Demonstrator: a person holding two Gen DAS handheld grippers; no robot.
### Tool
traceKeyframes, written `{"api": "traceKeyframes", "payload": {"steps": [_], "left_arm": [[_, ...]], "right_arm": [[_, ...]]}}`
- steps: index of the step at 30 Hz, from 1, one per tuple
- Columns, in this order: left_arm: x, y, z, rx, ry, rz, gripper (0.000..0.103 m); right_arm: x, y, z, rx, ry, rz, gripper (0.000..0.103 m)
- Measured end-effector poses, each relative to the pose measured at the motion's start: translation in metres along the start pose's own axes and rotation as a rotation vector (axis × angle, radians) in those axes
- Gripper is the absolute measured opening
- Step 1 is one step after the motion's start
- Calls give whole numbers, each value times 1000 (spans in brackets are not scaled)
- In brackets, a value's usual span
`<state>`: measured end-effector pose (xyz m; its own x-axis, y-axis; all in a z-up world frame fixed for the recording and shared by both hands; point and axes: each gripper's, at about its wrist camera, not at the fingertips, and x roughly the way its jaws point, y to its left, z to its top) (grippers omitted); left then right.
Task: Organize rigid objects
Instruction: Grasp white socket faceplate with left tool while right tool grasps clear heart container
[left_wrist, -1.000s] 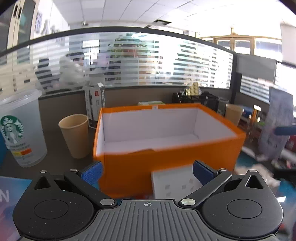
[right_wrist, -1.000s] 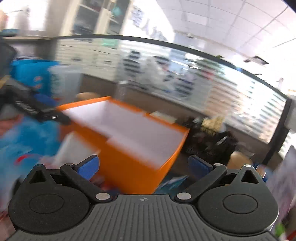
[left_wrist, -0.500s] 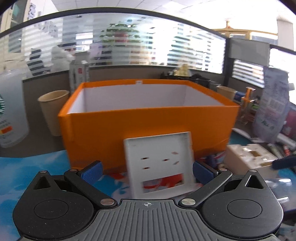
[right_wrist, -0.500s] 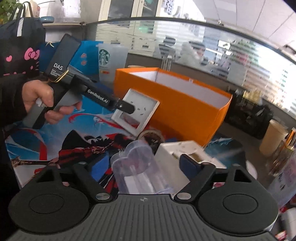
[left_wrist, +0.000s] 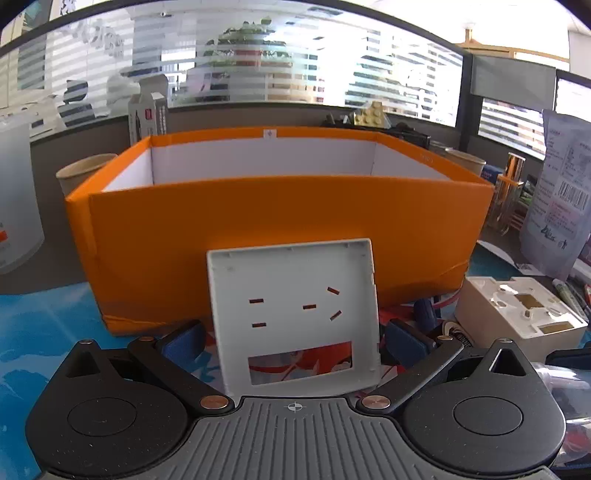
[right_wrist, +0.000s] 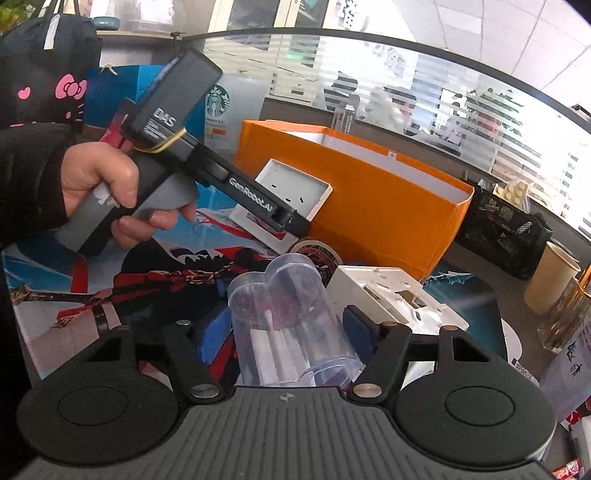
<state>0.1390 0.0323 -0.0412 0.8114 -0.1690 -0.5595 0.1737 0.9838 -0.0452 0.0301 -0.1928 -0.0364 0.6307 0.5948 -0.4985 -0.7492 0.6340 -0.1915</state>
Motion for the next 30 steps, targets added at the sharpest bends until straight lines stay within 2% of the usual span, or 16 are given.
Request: {"api": "traceKeyframes", "payload": {"steps": [6,7,9,18,30], "left_arm": [[8,4,2,-50,27,-13,101],[9,7,1,-70,35,-15,94],[7,8,1,-74,20,-12,87],[-16,-1,-3,-25,-23,13,87],[-55,-7,5,-48,-75,-4,87]], "right_arm": [[4,-1,-3,10,-2,4,65],[4,-1,-3,14,-3,4,65],[4,0,-2,20,-2,-4,64],[-5,2,0,81,-16,-50,61],[-19,11,7,66,-54,-90,61]]}}
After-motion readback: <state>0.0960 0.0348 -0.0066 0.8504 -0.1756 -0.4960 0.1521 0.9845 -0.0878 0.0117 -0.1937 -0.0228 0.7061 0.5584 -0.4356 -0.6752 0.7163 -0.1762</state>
